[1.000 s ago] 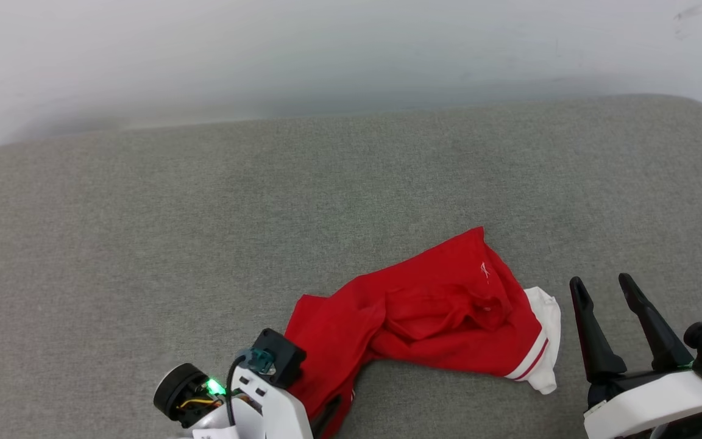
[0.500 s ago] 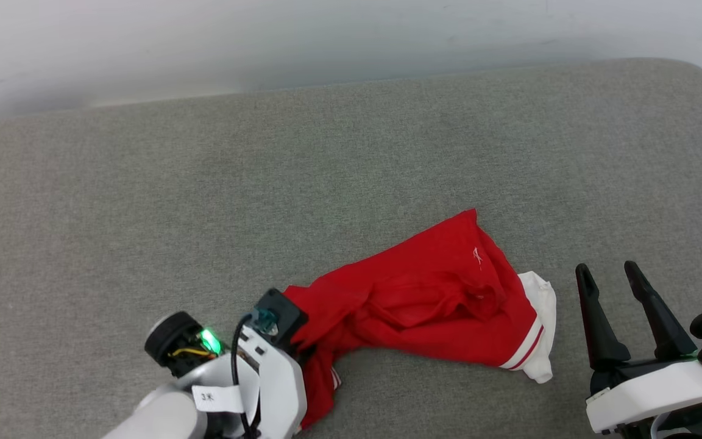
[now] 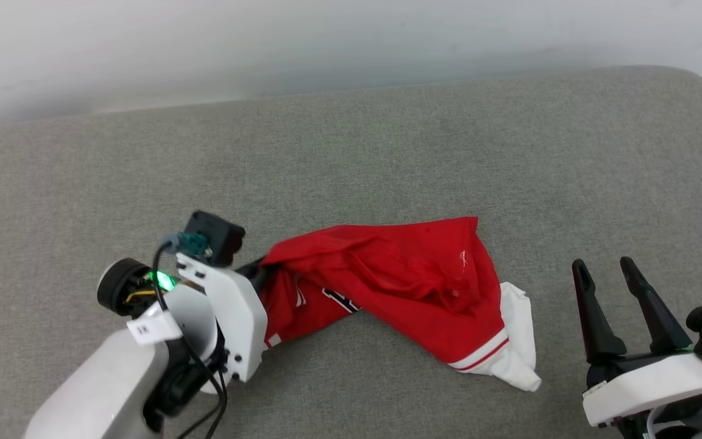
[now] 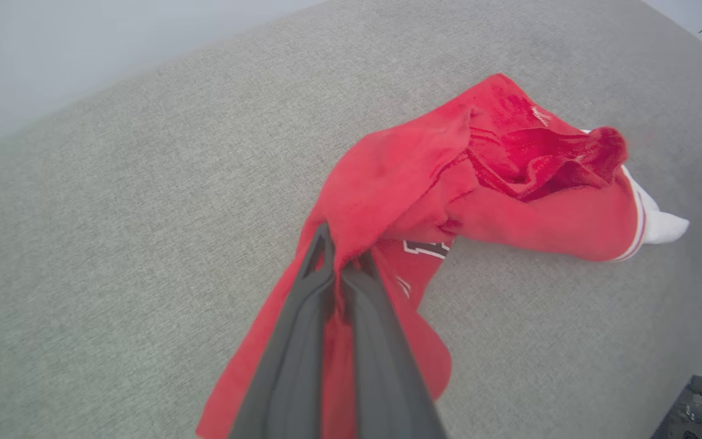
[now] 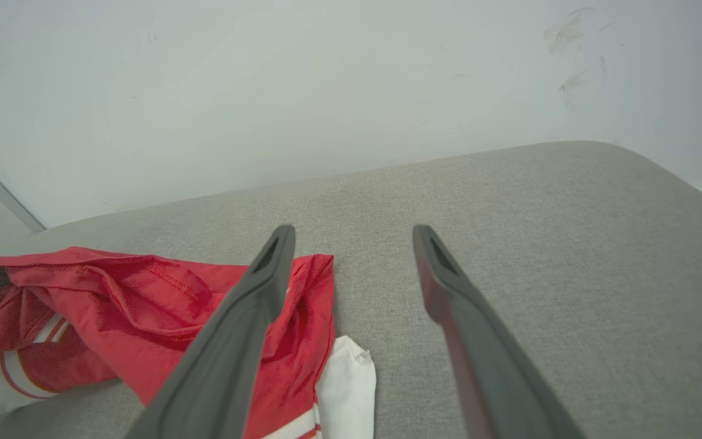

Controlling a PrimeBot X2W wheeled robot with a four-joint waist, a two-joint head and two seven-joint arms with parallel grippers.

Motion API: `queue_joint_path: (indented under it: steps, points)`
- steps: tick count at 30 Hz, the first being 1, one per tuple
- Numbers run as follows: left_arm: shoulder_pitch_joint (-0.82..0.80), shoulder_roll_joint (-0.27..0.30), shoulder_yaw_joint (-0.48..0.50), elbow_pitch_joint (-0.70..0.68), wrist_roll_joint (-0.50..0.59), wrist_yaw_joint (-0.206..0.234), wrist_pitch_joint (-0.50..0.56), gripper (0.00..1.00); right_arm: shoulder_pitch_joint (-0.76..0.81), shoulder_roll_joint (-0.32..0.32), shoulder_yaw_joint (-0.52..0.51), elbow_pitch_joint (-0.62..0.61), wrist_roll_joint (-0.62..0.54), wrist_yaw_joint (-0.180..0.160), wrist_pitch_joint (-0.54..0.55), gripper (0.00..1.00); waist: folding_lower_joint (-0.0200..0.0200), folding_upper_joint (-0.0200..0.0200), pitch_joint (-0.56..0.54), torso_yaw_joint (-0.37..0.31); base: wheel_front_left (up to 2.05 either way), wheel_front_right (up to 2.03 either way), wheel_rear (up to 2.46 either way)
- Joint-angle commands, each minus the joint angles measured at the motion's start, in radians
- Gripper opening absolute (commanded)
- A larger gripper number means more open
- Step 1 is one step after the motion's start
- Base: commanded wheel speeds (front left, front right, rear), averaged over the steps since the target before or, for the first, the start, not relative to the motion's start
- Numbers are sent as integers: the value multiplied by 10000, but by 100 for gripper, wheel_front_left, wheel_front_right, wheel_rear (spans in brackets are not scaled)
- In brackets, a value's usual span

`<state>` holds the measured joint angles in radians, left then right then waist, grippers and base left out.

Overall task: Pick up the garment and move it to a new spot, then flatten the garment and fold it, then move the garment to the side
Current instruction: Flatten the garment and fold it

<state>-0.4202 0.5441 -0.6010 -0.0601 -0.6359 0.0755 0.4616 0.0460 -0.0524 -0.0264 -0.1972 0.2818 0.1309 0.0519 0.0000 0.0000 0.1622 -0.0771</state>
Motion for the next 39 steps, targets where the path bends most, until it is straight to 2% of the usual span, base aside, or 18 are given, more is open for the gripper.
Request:
queue_joint_path:
  steps: [1, 8, 11, 12, 13, 14, 18, 25, 32, 39]
  points:
    - [-214, -70, 92, 114, -77, -8, -65, 0, -141, 30, 35, -9, 90, -3, -22, 100, 0, 0, 63, -57, 0, 0, 0]
    - [-1122, -572, 484, 2212, -631, -363, -342, 0, -385, 29, 141, 72, 137, -3, -103, 100, 0, 0, 563, -499, 0, 0, 0]
    - [-1649, -772, 553, 3429, -723, -664, -615, 0, -492, 29, 162, 171, 198, -3, -212, 100, 0, 0, 823, -682, 0, 0, 0]
    - [-1865, -975, 590, 3939, -788, -776, -838, 5, -519, 29, 165, 232, 194, -3, -284, 100, 0, 0, 899, -727, 0, 0, 0]
    - [-1935, -1015, 594, 4202, -746, -814, -947, 48, -541, 29, 169, 255, 202, -3, -305, 100, 0, 0, 932, -748, 0, 0, 0]
    - [-1973, -1073, 612, 4436, -771, -845, -1073, 100, -566, 30, 181, 276, 211, -3, -344, 100, 0, 0, 946, -762, 0, 0, 0]
    - [-2007, -1301, 731, 5010, -608, -878, -2040, 100, -634, 30, 155, 311, 199, -3, -495, 100, 0, 0, 936, -758, 0, 0, 0]
    - [-1276, -1574, 1002, 4845, -37, -270, -4557, 100, -440, 27, 91, 382, 94, -3, -516, 100, 0, 0, 591, -484, 0, 0, 0]
    - [-244, -1712, 1189, 3911, 551, 680, -6508, 100, -230, -8, 90, 310, 30, -3, -295, 100, 0, 0, 207, -154, 0, 0, 0]
    - [1073, -1835, 1520, 2426, 930, 1707, -7132, 100, -24, -99, 136, 304, 32, -3, 69, 100, 0, 0, -130, 28, 0, 0, 0]
